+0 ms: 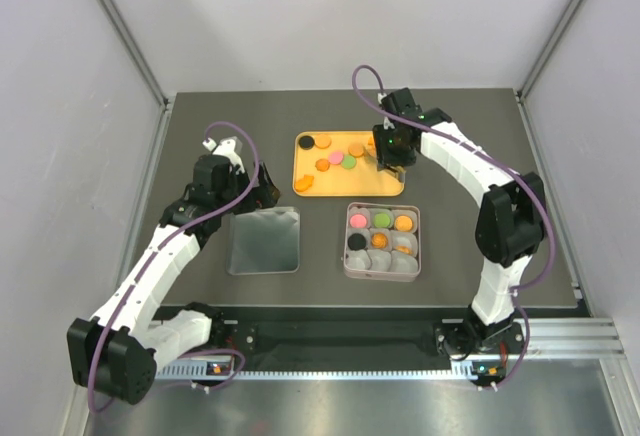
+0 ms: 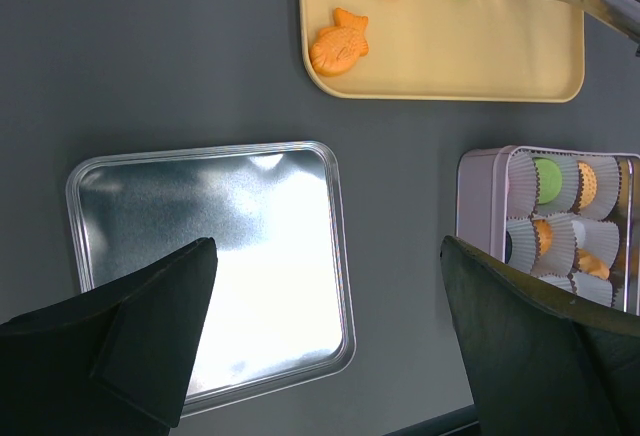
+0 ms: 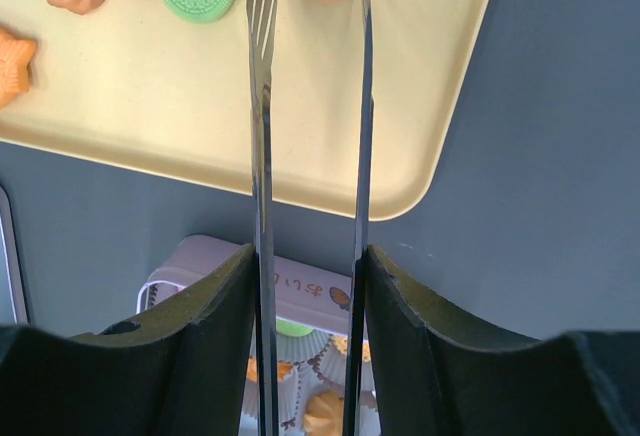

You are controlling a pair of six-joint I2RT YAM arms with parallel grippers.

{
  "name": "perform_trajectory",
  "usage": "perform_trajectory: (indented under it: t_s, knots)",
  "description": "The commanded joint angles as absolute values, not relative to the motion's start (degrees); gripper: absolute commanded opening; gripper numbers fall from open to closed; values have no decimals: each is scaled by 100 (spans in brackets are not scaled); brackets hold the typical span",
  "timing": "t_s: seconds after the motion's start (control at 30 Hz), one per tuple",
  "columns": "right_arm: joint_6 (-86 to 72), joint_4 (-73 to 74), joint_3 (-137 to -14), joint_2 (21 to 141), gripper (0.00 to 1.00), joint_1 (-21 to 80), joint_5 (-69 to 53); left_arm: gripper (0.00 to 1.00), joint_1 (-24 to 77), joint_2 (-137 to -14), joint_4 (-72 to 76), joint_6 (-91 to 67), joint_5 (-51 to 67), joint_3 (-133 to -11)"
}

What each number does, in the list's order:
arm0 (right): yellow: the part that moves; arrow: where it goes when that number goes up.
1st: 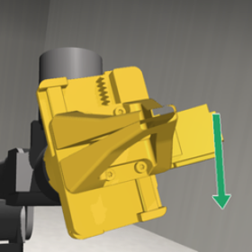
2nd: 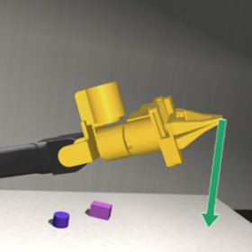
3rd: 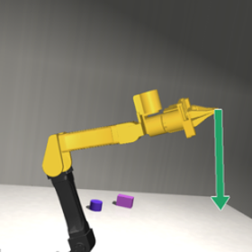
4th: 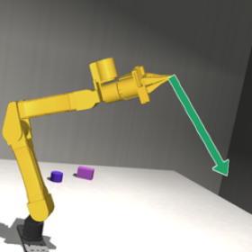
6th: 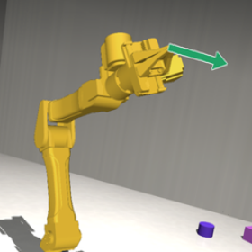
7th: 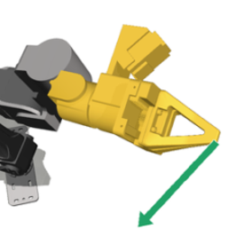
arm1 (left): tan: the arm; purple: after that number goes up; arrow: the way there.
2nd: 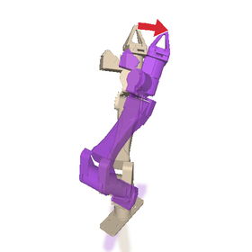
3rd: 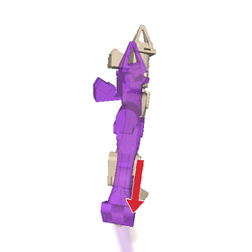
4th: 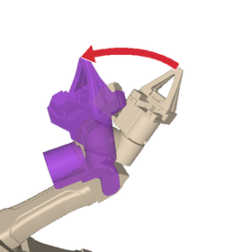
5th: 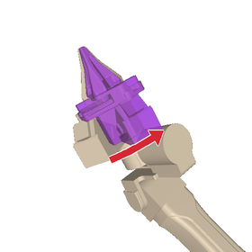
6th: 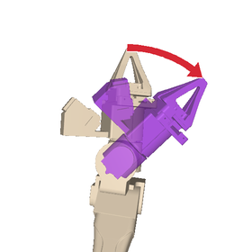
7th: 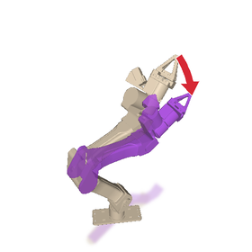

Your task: Pack the cookies

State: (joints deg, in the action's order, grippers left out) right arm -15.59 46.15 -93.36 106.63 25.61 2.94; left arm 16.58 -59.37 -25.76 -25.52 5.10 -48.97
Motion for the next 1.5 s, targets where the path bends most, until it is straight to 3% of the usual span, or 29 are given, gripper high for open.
perform_trajectory:
  t_s: [0.0, 0.73, 0.9, 1.47]
  knots:
    - [-1582, 4307, -9369, 10696, 45, 2479, 264, 98, 1635, -5880, -2452, -2531, 475, -4913]
    - [-1556, 4201, -9475, 11039, 45, 2382, 97, 98, 1635, -5915, -2452, -2531, 475, -4913]
    - [-1529, 4210, -9439, 11039, 41, 2320, 79, 98, 1635, -5915, -2452, -2531, 483, -4913]
    - [-1485, 4333, -9079, 10064, 37, 2259, 27, 98, 1635, -5933, -2443, -2531, 501, -4913]
